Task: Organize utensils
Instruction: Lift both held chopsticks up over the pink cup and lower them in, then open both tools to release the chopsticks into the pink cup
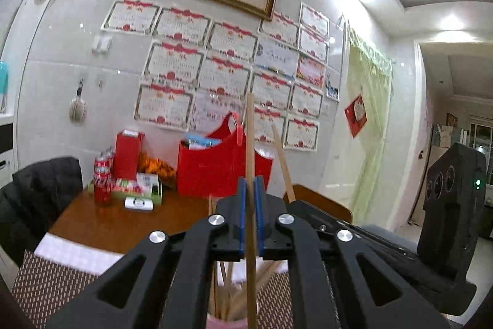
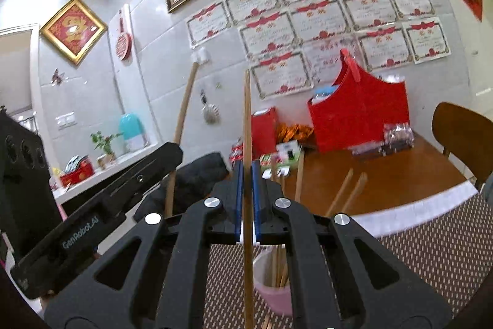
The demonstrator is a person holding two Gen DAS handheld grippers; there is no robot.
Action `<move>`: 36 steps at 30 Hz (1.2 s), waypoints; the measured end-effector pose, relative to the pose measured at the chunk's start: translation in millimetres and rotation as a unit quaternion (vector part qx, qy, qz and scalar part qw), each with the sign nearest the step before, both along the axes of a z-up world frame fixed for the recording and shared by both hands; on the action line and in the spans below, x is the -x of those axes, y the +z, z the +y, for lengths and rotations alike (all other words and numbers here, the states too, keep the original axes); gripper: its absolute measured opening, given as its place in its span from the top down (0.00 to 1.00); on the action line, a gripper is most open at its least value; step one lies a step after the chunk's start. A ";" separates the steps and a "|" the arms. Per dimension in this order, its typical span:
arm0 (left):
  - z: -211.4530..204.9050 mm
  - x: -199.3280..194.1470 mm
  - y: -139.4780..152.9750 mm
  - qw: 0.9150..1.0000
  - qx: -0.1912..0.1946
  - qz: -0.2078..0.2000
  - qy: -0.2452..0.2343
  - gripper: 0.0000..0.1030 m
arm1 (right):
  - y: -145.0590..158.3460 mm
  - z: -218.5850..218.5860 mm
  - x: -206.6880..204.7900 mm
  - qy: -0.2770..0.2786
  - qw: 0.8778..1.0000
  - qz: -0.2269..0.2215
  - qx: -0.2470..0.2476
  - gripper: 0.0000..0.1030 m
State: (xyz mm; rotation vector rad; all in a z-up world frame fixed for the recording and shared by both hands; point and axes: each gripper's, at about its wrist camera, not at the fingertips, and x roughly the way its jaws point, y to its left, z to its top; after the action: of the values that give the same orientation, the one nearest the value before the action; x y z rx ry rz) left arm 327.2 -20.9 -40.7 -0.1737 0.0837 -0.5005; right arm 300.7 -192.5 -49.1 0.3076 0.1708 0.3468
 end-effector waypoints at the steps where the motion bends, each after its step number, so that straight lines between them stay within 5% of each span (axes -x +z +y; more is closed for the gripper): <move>1: -0.8 -5.6 1.9 1.000 0.003 -0.007 0.003 0.95 | 3.2 -1.8 -7.2 -0.007 1.000 -0.004 -0.004 0.94; 13: -13.4 -72.5 -42.3 0.999 0.041 -0.010 0.014 0.95 | -21.1 -6.1 -66.4 -0.051 0.998 -0.022 -0.041 0.94; 21: -6.1 -84.2 -69.9 0.999 0.048 -0.002 0.019 0.95 | -51.9 1.0 -73.7 -0.057 0.997 -0.016 -0.039 0.94; 36: -0.1 -87.2 -87.1 0.998 0.056 0.012 0.023 0.94 | -64.8 5.5 -71.2 -0.051 0.998 0.000 -0.032 0.93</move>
State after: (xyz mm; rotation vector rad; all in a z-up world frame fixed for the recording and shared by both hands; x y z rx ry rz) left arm 414.4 -21.0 -127.8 -0.2900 0.0747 -0.4566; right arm 371.9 -187.0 -113.9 0.3778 0.1445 0.2521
